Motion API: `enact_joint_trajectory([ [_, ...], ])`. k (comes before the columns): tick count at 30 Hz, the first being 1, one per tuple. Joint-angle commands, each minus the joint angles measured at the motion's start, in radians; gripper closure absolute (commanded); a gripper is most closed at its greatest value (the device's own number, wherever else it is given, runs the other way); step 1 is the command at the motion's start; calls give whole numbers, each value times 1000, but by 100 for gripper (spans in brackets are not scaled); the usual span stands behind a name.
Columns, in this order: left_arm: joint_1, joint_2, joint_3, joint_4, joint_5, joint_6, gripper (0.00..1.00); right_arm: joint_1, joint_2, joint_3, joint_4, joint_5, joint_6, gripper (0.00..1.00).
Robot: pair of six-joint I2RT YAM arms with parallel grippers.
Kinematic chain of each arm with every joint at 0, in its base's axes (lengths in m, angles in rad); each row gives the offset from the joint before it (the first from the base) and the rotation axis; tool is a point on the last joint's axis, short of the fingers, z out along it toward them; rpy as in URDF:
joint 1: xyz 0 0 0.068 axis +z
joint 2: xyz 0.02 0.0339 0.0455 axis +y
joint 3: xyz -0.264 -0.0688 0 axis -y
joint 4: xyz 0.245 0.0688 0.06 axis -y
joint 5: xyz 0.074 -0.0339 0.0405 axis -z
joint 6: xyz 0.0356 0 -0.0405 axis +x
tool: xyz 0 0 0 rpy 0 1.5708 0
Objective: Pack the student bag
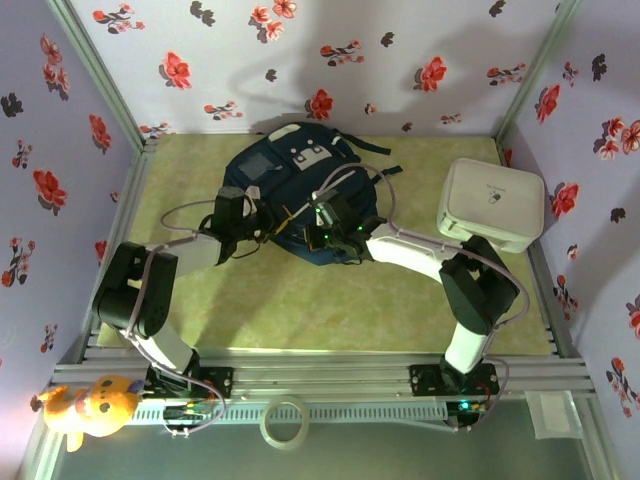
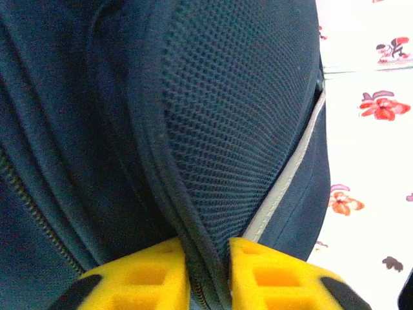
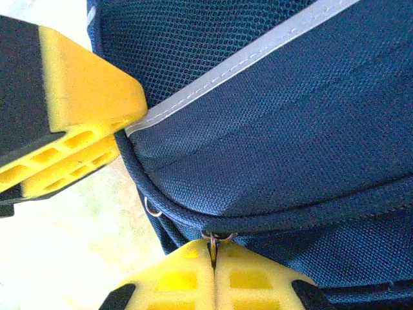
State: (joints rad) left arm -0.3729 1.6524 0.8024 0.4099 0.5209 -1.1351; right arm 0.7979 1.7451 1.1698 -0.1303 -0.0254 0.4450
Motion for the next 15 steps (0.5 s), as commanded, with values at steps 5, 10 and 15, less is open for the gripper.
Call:
enact_joint_trajectory([
  [5, 10, -18, 35, -63, -20, 87, 97, -2, -56, -32, -41, 158, -55, 100],
  [10, 29, -35, 28, -90, -11, 103, 100, -81, -103, -66, -98, 172, -34, 100],
  [15, 40, -52, 23, -106, -7, 113, 100, -117, -92, -29, -140, 180, -40, 100],
])
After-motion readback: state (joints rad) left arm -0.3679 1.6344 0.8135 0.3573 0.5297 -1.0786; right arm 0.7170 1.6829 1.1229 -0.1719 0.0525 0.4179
